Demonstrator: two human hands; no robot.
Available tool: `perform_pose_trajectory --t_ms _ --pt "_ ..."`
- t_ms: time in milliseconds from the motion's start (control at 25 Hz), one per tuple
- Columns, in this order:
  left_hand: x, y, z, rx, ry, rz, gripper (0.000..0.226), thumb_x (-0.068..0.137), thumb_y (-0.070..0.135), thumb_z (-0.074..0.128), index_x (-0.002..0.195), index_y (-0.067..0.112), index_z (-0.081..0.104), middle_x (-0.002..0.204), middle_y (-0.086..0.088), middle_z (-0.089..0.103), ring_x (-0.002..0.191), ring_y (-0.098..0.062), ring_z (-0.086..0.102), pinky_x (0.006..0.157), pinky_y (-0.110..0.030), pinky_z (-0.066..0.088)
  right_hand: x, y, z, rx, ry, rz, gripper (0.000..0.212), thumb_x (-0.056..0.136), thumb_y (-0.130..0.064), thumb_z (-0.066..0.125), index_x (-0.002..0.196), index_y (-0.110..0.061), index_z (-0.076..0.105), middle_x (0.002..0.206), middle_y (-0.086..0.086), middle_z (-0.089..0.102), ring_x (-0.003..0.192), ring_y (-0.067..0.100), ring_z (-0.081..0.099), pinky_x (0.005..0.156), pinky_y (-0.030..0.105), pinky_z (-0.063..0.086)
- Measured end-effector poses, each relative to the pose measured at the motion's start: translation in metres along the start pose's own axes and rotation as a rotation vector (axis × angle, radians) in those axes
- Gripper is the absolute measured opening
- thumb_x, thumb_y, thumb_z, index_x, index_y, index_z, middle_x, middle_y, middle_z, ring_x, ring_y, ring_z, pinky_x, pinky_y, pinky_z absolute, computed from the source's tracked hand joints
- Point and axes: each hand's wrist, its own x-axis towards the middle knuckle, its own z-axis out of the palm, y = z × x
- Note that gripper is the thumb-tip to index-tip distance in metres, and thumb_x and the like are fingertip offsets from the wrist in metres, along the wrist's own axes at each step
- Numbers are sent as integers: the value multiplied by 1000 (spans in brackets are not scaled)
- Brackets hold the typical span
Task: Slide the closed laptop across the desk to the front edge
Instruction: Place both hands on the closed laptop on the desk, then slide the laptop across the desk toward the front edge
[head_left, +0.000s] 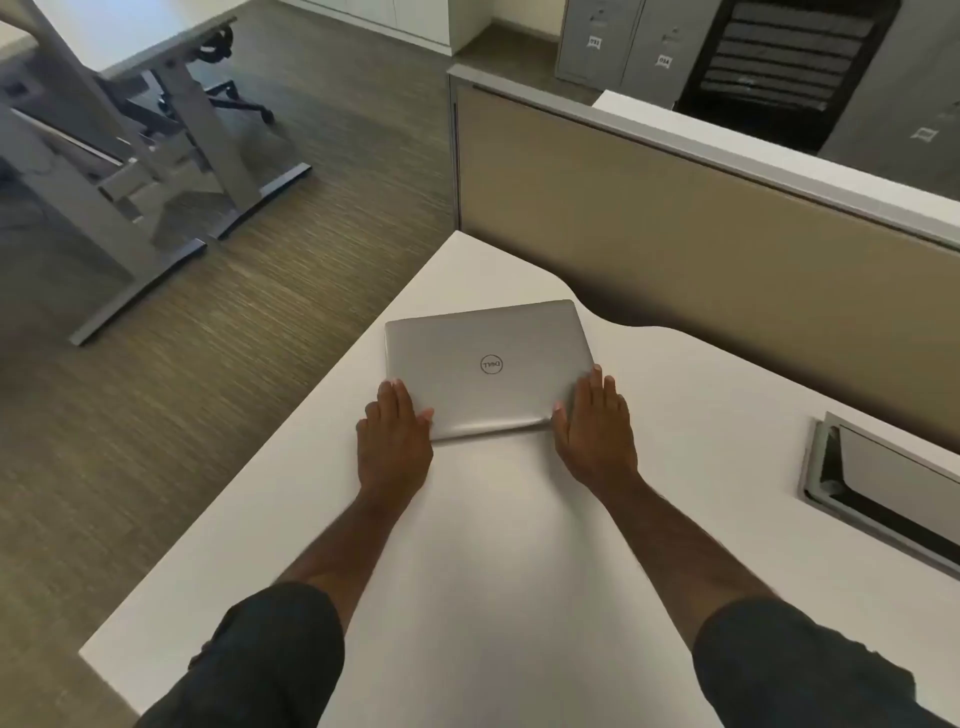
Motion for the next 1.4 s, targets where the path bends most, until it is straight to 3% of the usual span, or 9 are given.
perform_pose_trajectory --t_ms 120,200,320,440,600,760,960,1160,1400 --pt "15 -1 3 -102 36 -101 53 106 36 37 141 -3 41 124 -23 54 103 -41 54 79 -51 48 20 -1 4 100 36 82 65 100 -51 40 142 -1 39 155 24 37 122 43 50 97 49 44" --pt "29 3 4 -183 43 -158 50 106 37 36 136 -2 44 117 -23 55 103 -42 53 78 -52 47 31 0 7 87 31 125 73 99 -58 38 145 -1 37 156 24 37 120 44 52 95 49 45" --pt "46 11 6 -273 63 -233 49 106 38 36 133 -2 46 117 -23 53 105 -43 53 80 -52 48 42 0 13 95 17 158 77 98 -62 34 146 -2 36 149 23 44 114 45 54 91 49 46" --pt "56 14 10 -312 74 -280 53 104 41 39 135 -2 44 121 -24 51 108 -43 51 80 -53 50 54 4 13 147 49 176 75 97 -62 37 142 -2 40 129 21 57 107 43 54 85 48 47" --pt "59 19 14 -360 50 -353 69 97 54 48 141 1 39 127 -22 48 114 -41 47 85 -52 49 66 2 16 263 49 233 76 93 -68 42 136 -5 45 123 24 57 111 44 52 89 51 46" --pt "59 19 11 -445 67 -387 77 85 65 61 132 6 42 121 -18 48 111 -41 50 84 -51 50 80 -4 12 407 -30 378 94 78 -82 49 139 -12 40 131 20 51 120 44 47 98 54 42" --pt "67 9 11 -703 36 -445 85 77 60 73 140 16 37 124 -20 50 116 -42 52 94 -50 49 85 5 11 516 -74 404 98 73 -73 67 145 -16 33 135 19 49 124 43 50 103 53 43" --pt "67 -3 11 -808 3 -389 94 79 57 74 153 19 28 136 -17 52 127 -34 51 103 -42 43 79 1 17 514 -93 407 103 72 -78 62 154 -29 25 129 14 51 119 38 55 99 50 47" --pt "44 -8 17 -828 29 -372 97 80 56 74 155 19 25 139 -16 49 130 -32 49 105 -40 42 51 4 19 534 -67 406 104 70 -81 60 155 -31 25 124 10 51 120 34 54 99 48 47"
